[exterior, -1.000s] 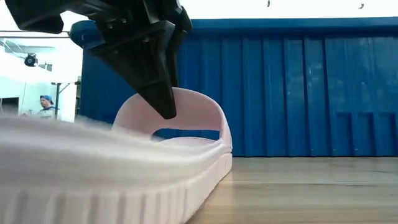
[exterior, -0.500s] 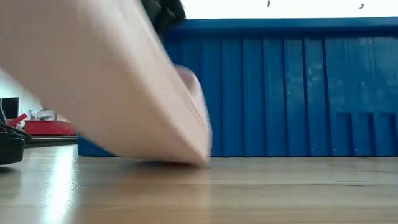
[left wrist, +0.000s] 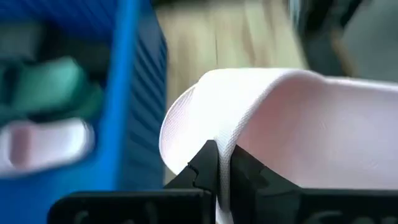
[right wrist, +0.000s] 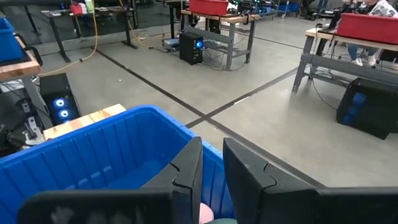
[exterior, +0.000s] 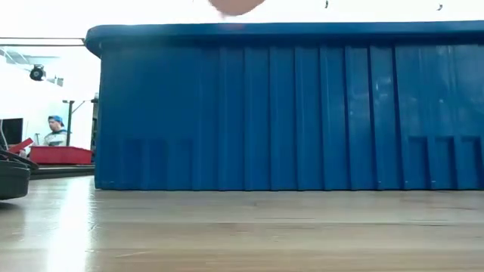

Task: Pick and place slides into bin
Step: Put the pink slide into the blue bin

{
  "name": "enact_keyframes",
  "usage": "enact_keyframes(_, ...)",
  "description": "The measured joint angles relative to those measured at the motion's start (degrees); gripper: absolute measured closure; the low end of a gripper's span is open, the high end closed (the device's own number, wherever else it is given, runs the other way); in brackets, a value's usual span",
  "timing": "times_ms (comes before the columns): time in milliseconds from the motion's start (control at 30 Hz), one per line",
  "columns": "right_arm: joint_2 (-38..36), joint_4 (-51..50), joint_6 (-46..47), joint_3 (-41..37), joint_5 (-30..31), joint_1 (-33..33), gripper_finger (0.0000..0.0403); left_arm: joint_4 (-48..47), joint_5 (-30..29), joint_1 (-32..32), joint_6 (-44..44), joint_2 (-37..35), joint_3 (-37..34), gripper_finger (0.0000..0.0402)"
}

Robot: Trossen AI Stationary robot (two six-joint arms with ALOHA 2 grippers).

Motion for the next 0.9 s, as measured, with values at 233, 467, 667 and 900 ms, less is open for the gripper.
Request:
enact_keyframes(233,-0.02,0.00,-1.25,0.00,-0.12,0.00,0.0346,6.31,-20.25,0.97,2.47,-8.33,0.02,0.0401)
enact_keyframes(467,-0.02,0.00,-2.67,0.00,-0.04,-0.02,0.0346,5.89,-31.10,8.72,7.66,-9.78,-0.02,0.0401)
enact_keyframes(667,-0.09,0.41,-5.99,0.00,0.05,-0.02,0.0346,5.95,-25.59,18.93,9.89,-8.68,-0.06,0.0401)
enact_keyframes(900,-0.23,0.69,-7.60,0.00,0.18,-0.02,0.0346,11.09,-7.23,32.17,19.14,-8.68,-0.13,0.0401)
